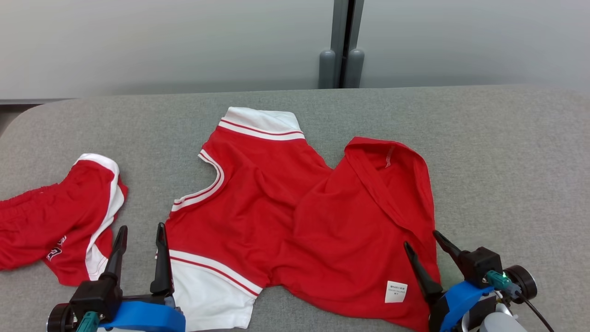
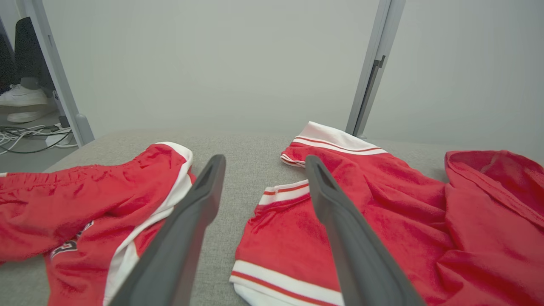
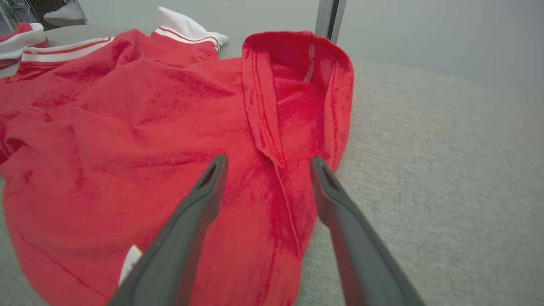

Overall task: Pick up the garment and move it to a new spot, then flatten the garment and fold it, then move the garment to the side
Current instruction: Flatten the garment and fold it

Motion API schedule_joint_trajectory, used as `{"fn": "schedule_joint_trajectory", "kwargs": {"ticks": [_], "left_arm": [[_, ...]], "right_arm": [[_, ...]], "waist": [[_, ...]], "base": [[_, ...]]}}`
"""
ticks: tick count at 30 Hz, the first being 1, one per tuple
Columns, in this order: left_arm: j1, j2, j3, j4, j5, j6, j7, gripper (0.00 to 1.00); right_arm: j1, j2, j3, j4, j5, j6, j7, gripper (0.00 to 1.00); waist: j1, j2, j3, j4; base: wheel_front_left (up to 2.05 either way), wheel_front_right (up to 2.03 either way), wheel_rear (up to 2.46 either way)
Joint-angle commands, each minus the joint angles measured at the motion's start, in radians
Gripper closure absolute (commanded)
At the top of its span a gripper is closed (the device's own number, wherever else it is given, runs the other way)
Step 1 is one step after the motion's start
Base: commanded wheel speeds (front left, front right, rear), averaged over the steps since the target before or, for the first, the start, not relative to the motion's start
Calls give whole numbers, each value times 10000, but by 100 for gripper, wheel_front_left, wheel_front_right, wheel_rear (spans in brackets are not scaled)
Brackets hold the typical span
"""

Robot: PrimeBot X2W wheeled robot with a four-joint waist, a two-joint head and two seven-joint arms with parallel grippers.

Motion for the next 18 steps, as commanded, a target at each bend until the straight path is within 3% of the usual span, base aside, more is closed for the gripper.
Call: {"fn": "schedule_joint_trajectory", "kwargs": {"ticks": [1,6,18], "left_arm": [[-163,0,0,16,-45,-4,-45,0],[-198,-2,-35,39,-49,1,-45,0],[-233,0,-125,65,-125,60,-45,0]], "right_arm": [[-176,-108,111,307,127,1,-3,0],[-558,-233,620,1275,682,1,-4,0],[68,-675,2009,930,2496,1,2,0]], "waist": [[0,1,71,67],[0,1,191,177],[0,1,222,-10]], "base": [[0,0,0],[0,0,0],[0,0,0]]}}
